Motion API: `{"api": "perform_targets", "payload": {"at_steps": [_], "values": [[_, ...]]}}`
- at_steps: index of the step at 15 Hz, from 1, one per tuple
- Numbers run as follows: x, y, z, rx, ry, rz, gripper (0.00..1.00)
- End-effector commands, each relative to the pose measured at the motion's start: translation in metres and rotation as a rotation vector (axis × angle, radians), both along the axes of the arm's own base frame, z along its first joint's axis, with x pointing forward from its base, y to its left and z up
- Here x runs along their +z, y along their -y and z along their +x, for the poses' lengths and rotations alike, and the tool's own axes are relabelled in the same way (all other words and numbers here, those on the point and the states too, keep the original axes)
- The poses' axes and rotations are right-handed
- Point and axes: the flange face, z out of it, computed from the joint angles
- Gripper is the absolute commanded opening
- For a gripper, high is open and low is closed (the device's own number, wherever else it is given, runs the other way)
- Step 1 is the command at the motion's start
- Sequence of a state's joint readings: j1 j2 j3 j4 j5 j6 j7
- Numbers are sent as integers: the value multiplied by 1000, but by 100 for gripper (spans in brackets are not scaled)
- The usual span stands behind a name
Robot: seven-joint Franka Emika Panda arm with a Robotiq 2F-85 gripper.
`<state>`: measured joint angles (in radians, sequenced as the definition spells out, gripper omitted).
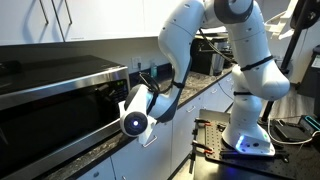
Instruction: Open the door of the microwave
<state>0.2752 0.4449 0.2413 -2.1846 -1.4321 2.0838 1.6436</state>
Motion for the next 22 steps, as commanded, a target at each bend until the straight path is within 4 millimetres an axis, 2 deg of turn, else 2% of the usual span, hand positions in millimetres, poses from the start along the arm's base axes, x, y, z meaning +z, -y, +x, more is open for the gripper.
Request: {"api": "perform_targets", "payload": {"at_steps": [1,12,19,20,21,22], "values": [[10,6,12,24,0,-108,0],[5,1,13,117,-3,-257,0],[6,-1,16,126,-26,-239,0],[7,-1,14,128,-30,-230,0],[-12,-3,-7,105,-57,-212,1],[-12,-3,-7,105,-57,-212,1]]}}
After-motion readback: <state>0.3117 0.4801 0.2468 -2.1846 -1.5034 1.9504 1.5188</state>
